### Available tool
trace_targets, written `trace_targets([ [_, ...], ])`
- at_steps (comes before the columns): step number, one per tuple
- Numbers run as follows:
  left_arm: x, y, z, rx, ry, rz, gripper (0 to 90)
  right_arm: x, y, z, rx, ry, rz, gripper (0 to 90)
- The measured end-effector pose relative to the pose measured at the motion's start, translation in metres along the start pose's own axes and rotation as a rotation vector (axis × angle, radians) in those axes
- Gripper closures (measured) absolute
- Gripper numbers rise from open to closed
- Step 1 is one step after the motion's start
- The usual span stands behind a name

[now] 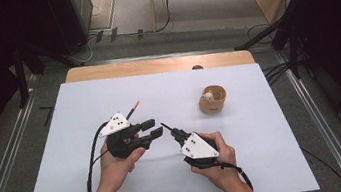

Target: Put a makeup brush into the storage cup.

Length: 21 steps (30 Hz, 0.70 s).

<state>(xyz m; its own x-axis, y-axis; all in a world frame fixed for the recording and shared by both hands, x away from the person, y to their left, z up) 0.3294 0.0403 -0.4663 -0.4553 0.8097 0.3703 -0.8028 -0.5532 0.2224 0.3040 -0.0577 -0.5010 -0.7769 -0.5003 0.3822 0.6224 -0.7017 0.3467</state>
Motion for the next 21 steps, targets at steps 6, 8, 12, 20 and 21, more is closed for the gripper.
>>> trace_targets([
  [6,-0.001,0.006,0.001,0.019,-0.006,-0.047,66.3,-0.002,-0.007,0.002,0.035,0.008,0.006,85.2],
  [8,-0.001,0.008,0.001,0.025,-0.009,-0.066,68.8,-0.002,-0.008,0.003,0.041,0.007,0.006,85.2],
  [12,-0.003,0.011,0.0,0.024,-0.021,-0.08,79.1,-0.002,-0.009,0.004,0.046,0.019,0.008,85.2],
  [20,0.0,0.011,0.002,0.0,-0.012,-0.089,87.1,-0.006,-0.009,0.002,-0.005,0.014,0.027,65.5],
  [21,0.001,0.011,0.002,0.002,-0.01,-0.086,87.1,-0.007,-0.008,-0.002,-0.023,-0.011,0.019,60.5],
])
Point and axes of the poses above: each handheld gripper's, and its own axes: x roughly backward along the jaws, z roughly out of its top, y roughly to its right, the point moved 10 cm from there along -x, roughly forward along the jaws, and after that the axes turned 4 degrees about z, right-handed, at the moved point
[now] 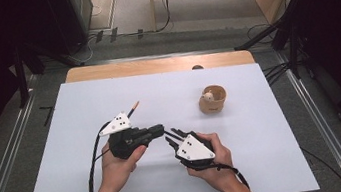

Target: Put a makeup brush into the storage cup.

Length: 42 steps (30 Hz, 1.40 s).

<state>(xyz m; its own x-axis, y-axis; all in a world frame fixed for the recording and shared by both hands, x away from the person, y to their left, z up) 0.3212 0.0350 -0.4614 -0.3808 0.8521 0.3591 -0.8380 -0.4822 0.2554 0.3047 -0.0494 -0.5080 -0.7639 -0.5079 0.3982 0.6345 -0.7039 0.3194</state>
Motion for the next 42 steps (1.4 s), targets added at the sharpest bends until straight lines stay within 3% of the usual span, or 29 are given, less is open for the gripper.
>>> trace_targets([
  [2,0.002,-0.002,0.001,0.002,0.009,0.013,87.1,-0.003,0.002,-0.009,-0.009,-0.047,0.0,60.8],
  [5,0.005,-0.005,0.003,0.005,0.018,0.02,87.1,-0.007,0.002,-0.02,-0.04,-0.078,0.016,62.9],
  [10,0.007,-0.006,0.004,0.009,0.024,0.017,87.1,-0.014,0.005,-0.031,-0.046,-0.125,0.004,65.6],
  [18,0.008,-0.006,0.005,0.001,0.023,0.026,87.1,-0.015,0.006,-0.035,-0.049,-0.134,0.001,70.0],
  [23,0.007,-0.006,0.005,0.006,0.022,0.025,87.1,-0.015,0.007,-0.039,-0.047,-0.158,-0.001,81.5],
  [27,0.006,-0.006,0.005,0.019,0.024,0.023,86.9,-0.015,0.004,-0.039,0.017,-0.165,0.008,84.5],
  [29,0.006,-0.006,0.004,0.019,0.02,0.019,86.4,-0.015,0.002,-0.039,0.023,-0.173,0.009,84.7],
  [31,0.006,-0.005,0.004,0.032,0.02,-0.001,74.8,-0.016,0.001,-0.04,0.03,-0.178,0.018,84.8],
  [34,0.006,-0.005,0.005,0.033,0.022,-0.006,70.0,-0.015,0.003,-0.041,0.047,-0.18,0.015,84.7],
  [38,0.008,-0.007,0.004,0.032,0.016,0.005,62.9,-0.014,0.01,-0.039,0.145,-0.193,-0.025,84.8],
  [42,0.007,-0.008,0.003,0.03,0.009,0.011,61.9,-0.011,0.017,-0.038,0.239,-0.207,-0.072,84.8],
])
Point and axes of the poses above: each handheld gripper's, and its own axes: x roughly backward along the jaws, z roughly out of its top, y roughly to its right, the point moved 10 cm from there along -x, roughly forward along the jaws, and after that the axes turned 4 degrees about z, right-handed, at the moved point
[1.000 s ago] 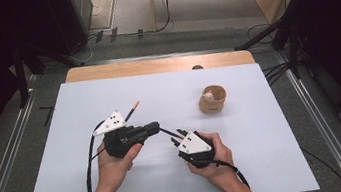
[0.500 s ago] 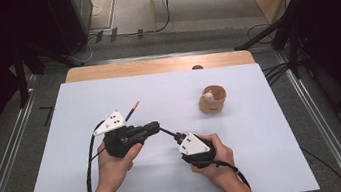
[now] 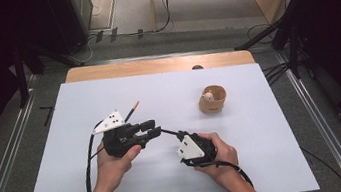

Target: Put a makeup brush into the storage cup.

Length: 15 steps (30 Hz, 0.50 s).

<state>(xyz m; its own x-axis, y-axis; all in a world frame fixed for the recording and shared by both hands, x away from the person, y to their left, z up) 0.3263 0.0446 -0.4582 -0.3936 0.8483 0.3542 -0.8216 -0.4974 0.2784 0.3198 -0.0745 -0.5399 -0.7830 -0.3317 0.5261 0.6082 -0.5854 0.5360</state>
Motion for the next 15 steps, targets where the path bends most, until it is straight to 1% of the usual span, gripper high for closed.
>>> trace_targets([
  [2,-0.001,-0.001,-0.001,-0.008,-0.012,0.004,61.9,0.001,0.003,-0.001,0.028,-0.006,-0.02,84.8],
  [3,-0.002,0.0,-0.002,-0.003,-0.015,0.004,61.9,0.001,0.005,-0.001,0.05,-0.009,-0.03,84.8],
  [5,-0.004,0.0,-0.004,-0.01,-0.029,0.007,61.9,0.001,0.007,-0.002,0.084,-0.018,-0.052,84.8],
  [6,-0.005,0.0,-0.005,-0.01,-0.036,0.01,62.0,0.002,0.009,-0.002,0.123,-0.024,-0.072,84.8],
  [8,-0.006,0.0,-0.007,-0.012,-0.05,0.013,63.1,0.002,0.01,-0.002,0.152,-0.029,-0.085,84.8],
  [9,-0.007,0.0,-0.009,-0.017,-0.062,0.014,63.5,0.002,0.011,-0.002,0.175,-0.034,-0.097,84.8],
  [12,-0.009,0.0,-0.011,-0.014,-0.079,0.011,66.0,0.003,0.013,-0.001,0.2,-0.036,-0.121,84.7],
  [14,-0.01,-0.001,-0.013,-0.014,-0.098,0.017,70.2,0.004,0.014,-0.001,0.217,-0.039,-0.125,84.8],
  [15,-0.011,-0.001,-0.014,-0.016,-0.106,0.015,74.9,0.003,0.014,-0.001,0.221,-0.036,-0.129,84.8],
])
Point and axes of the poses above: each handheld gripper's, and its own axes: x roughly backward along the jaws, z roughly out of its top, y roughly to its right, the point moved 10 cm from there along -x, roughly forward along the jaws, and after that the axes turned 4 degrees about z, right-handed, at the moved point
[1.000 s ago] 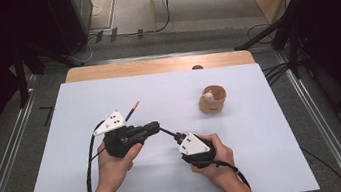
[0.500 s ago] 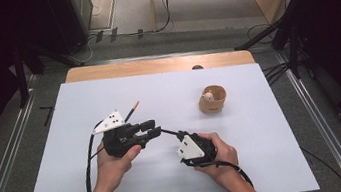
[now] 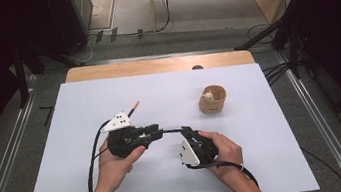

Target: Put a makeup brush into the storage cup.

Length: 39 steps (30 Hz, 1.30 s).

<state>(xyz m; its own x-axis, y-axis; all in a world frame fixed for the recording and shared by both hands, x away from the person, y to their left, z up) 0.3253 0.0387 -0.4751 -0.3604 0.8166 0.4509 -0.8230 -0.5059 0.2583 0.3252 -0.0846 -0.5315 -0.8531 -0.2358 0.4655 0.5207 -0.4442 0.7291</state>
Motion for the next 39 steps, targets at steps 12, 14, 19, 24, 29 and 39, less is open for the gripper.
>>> trace_targets([
  [12,0.002,0.001,0.001,-0.028,-0.004,0.003,86.8,0.002,0.008,0.002,-0.162,0.05,0.016,59.0],
  [14,0.004,0.0,0.004,-0.027,0.017,0.013,86.8,0.007,0.014,0.0,-0.298,0.07,-0.003,47.9],
  [19,0.007,-0.002,0.007,-0.03,0.05,0.022,86.8,0.014,0.021,0.003,-0.583,0.121,0.062,20.3],
  [24,0.008,0.0,0.01,-0.037,0.081,0.015,86.8,0.023,0.027,0.014,-0.797,0.209,0.144,3.0],
  [29,0.009,0.0,0.011,-0.036,0.105,0.02,86.8,0.028,0.033,0.014,-1.024,0.246,0.222,0.0],
  [39,0.009,0.003,0.014,-0.055,0.152,0.03,86.8,0.038,0.036,0.021,-1.371,0.299,0.336,0.0],
])
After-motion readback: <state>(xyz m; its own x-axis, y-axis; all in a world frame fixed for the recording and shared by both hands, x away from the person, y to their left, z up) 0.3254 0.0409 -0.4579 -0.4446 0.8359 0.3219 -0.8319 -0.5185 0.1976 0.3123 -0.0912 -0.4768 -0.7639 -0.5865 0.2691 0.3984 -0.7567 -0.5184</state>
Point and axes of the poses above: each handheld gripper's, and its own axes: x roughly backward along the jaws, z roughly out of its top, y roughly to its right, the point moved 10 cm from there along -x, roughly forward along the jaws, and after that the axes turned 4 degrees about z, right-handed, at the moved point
